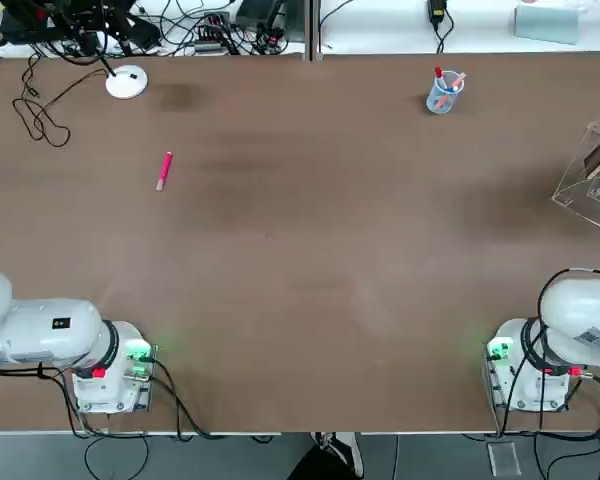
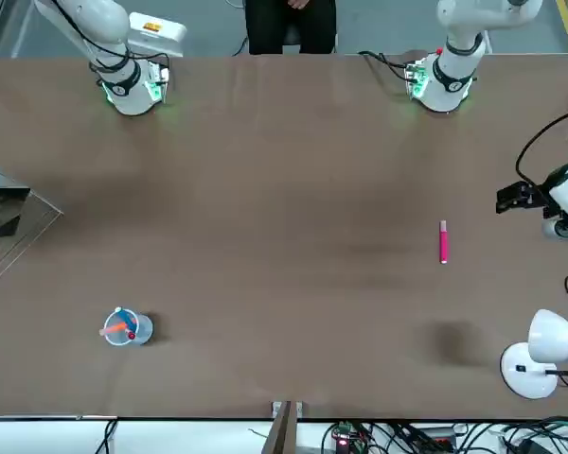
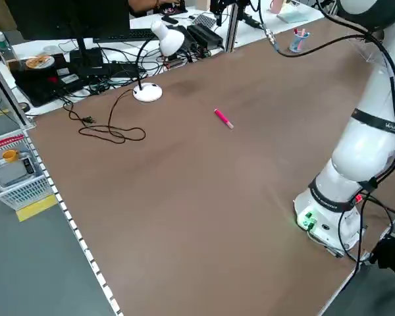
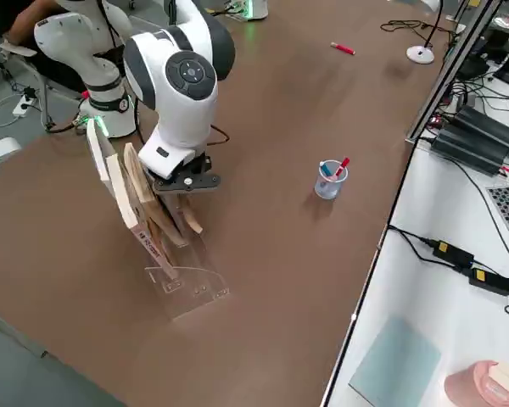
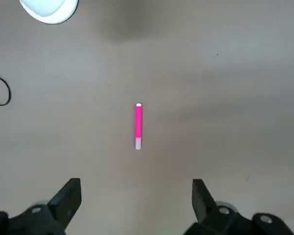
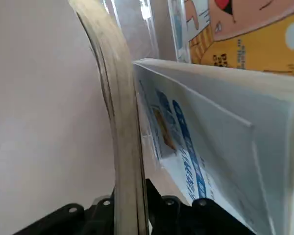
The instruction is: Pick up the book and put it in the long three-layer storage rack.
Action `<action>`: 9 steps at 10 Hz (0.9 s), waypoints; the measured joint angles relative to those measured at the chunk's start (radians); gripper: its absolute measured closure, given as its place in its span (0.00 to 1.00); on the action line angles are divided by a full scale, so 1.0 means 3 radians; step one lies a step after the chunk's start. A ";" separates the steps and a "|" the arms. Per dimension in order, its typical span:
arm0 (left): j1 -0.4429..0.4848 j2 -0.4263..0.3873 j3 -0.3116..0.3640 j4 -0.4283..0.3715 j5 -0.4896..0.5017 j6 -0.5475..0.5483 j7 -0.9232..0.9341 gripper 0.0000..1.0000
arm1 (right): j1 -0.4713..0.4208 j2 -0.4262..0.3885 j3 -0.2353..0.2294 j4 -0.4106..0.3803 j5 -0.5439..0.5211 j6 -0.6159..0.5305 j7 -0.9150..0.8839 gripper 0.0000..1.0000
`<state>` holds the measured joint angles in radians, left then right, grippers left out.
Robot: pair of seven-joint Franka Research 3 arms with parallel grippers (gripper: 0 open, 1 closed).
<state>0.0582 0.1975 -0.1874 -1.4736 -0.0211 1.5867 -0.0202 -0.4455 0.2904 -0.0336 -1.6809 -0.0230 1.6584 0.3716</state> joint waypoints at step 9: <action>0.0079 -0.0042 0.0056 0.0002 0.0001 -0.0156 -0.0018 0.00 | 0.0000 0.0141 0.0000 -0.0025 -0.0045 0.0220 -0.0015 0.81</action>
<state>0.0818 0.1849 -0.1705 -1.4729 -0.0208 1.5398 -0.0255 -0.4456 0.3327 -0.0336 -1.6885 -0.0366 1.7244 0.3672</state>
